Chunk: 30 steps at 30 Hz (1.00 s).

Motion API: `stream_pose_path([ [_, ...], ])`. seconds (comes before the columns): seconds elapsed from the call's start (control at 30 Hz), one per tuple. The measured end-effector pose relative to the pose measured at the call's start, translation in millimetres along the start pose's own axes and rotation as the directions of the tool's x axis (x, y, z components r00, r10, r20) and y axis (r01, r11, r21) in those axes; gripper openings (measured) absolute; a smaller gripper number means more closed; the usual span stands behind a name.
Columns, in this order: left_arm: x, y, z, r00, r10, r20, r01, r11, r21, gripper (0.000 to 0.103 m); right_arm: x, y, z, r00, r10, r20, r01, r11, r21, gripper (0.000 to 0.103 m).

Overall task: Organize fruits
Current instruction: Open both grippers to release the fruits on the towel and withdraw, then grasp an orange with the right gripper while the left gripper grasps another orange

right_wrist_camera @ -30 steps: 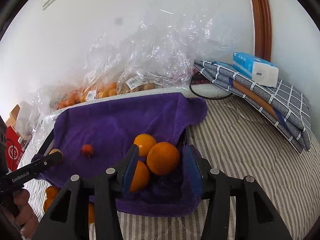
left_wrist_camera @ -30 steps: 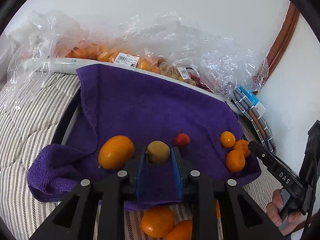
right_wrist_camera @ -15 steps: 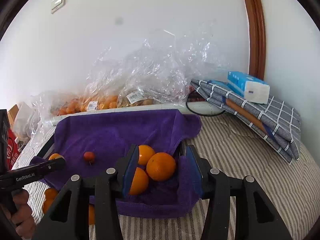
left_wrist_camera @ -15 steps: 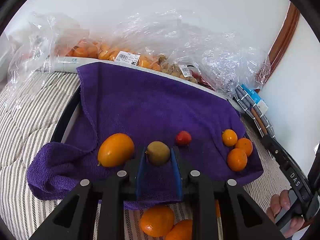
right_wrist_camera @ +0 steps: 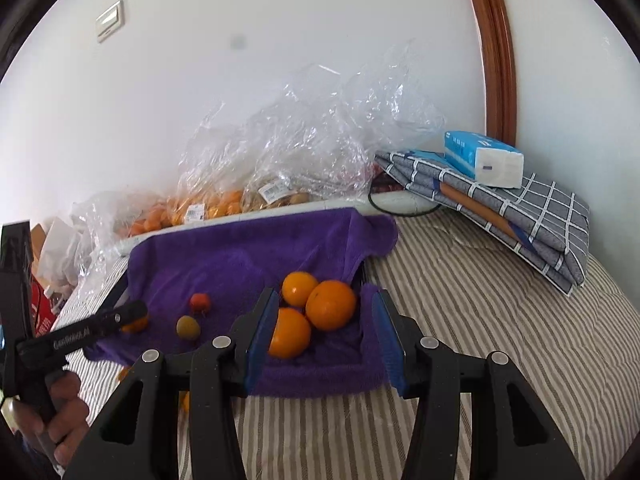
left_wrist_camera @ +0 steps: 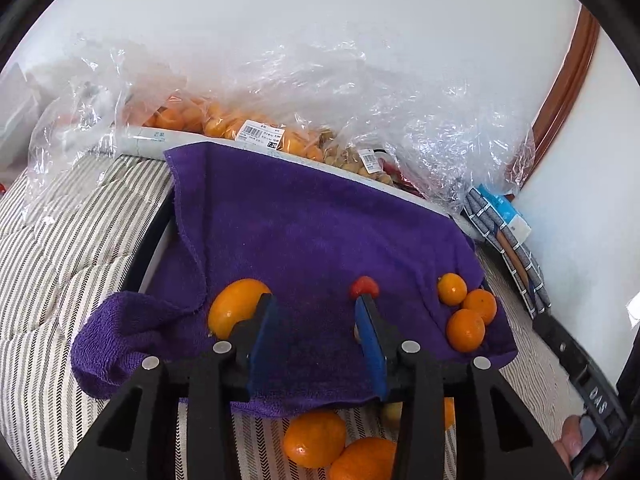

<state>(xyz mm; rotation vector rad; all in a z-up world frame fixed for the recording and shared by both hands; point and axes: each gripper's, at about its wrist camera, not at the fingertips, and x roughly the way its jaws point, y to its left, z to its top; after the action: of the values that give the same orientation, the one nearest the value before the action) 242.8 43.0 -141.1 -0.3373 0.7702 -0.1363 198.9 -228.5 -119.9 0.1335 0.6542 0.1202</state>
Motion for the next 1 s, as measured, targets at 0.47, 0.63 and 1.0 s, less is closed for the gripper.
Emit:
stream_pose_path([
  [0.47,-32,11,-16,0.993,0.084,0.082,-0.088,0.995,0.046,0.042,-28,38,-32,0.996,0.053,-0.067,-0.058,0.995,-0.08,0.049],
  [0.63,-48,34,-20,0.99,0.123,0.072,-0.127,0.991,0.045,0.045,-21,53,-42,0.993,0.053,-0.102,-0.065,0.992,-0.11,0.049],
  [1.0,-55,46,-25,0.994,0.091,0.059,-0.095,0.993,0.065,0.046,21,83,-60,0.967,0.08,-0.242,-0.12,0.98,-0.157,0.046],
])
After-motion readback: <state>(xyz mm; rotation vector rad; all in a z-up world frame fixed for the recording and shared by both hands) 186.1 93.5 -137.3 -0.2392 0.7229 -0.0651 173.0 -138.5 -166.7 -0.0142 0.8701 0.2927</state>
